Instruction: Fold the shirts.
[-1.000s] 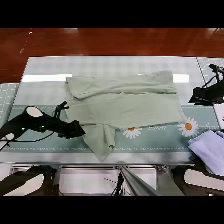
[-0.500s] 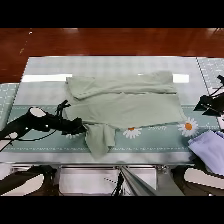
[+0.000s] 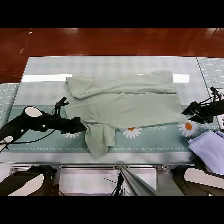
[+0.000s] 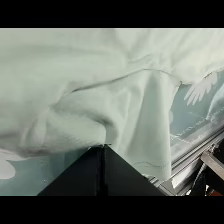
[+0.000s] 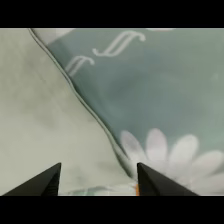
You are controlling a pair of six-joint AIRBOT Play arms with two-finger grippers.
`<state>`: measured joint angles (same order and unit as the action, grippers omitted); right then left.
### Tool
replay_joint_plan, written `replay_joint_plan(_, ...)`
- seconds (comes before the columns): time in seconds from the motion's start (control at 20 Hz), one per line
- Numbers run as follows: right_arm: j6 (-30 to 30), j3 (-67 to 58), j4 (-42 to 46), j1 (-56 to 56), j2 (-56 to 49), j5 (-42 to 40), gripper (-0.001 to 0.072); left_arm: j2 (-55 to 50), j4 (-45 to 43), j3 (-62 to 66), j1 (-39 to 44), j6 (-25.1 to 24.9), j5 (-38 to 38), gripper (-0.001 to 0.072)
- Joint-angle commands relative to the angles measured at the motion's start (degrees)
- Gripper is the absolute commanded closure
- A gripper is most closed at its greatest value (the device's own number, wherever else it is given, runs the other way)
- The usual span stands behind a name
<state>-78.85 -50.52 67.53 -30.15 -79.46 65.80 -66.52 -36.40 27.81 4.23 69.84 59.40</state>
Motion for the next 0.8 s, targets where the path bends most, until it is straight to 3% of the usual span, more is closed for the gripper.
replay_joint_plan(0.0, -3.78, 2.51, 0.83, 4.79, -1.51, -6.73, 0.0205, 0.26, 0.00, 0.02, -0.04, -0.22, 0.11, 0.0693)
replay_joint_plan(0.05, -4.35, 2.49, 0.63, 6.19, -2.19, -7.82, 0.0308, 0.26, 0.00, 0.04, -0.07, -0.46, 0.09, 0.0693)
replay_joint_plan(0.15, -4.61, 1.92, 0.26, 8.20, -1.77, -9.29, 0.0667, 0.28, 0.00, 1.03, -0.46, -1.68, 0.28, 0.0693)
replay_joint_plan(0.4, 1.92, -7.04, -2.86, 8.48, 7.06, -8.00, 0.0678, 2.89, 0.00, 15.61, -7.37, -1.70, 5.18, 0.0694)
replay_joint_plan(0.5, 3.37, -10.67, -7.61, 9.46, 9.29, -12.24, 0.0678, 2.73, 0.00, 24.17, -10.08, -2.58, 5.09, 0.0693)
replay_joint_plan(0.6, 3.21, -12.26, -6.32, 13.38, 8.48, -17.90, 0.0678, -0.22, 0.00, 30.38, -11.50, -3.61, 3.82, 0.0693)
replay_joint_plan(0.75, 2.84, -12.39, -6.12, 19.91, 4.17, -32.74, 0.0678, -10.25, 0.07, 38.23, -11.41, -2.08, 4.83, 0.0693)
